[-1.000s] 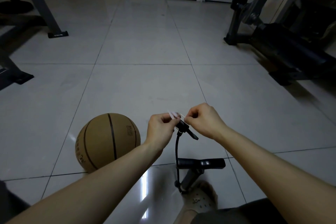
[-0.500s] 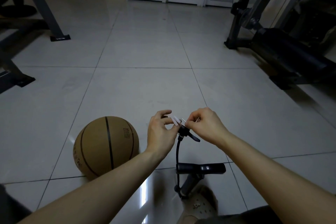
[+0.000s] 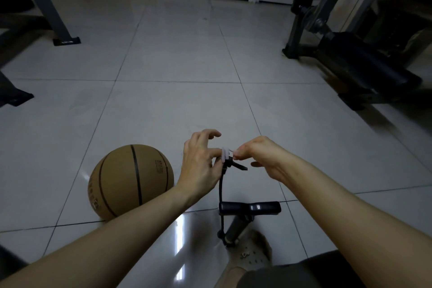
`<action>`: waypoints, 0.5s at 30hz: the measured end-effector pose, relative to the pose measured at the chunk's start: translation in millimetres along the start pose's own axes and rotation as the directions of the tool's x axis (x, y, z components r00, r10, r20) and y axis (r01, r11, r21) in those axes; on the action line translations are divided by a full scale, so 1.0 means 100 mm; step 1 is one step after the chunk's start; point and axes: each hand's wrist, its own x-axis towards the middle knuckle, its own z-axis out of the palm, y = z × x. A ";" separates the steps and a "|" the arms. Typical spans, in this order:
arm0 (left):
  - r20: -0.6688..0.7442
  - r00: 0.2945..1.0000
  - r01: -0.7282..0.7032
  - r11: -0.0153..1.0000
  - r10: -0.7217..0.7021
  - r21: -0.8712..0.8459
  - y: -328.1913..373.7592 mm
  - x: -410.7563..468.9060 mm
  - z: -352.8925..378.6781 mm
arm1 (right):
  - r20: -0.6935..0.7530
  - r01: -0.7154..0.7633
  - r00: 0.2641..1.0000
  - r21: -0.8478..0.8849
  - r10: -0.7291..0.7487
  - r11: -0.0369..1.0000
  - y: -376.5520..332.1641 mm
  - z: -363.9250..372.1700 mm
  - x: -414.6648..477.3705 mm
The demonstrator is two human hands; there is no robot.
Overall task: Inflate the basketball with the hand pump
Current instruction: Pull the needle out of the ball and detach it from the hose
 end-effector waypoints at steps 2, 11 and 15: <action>-0.011 1.000 0.028 0.999 -0.029 -0.015 -0.01 0.01 0.01 | 0.022 0.010 1.000 -0.001 -0.010 1.000 0.01 0.00 0.00; -0.048 0.998 0.032 0.999 -0.032 0.001 0.05 0.04 0.05 | 0.001 0.364 0.848 -0.728 -0.530 0.581 -0.02 0.11 0.00; -0.043 0.999 -0.016 0.994 0.021 0.104 0.07 0.06 0.05 | -0.009 0.188 0.981 -0.152 -0.192 0.970 -0.02 0.05 -0.01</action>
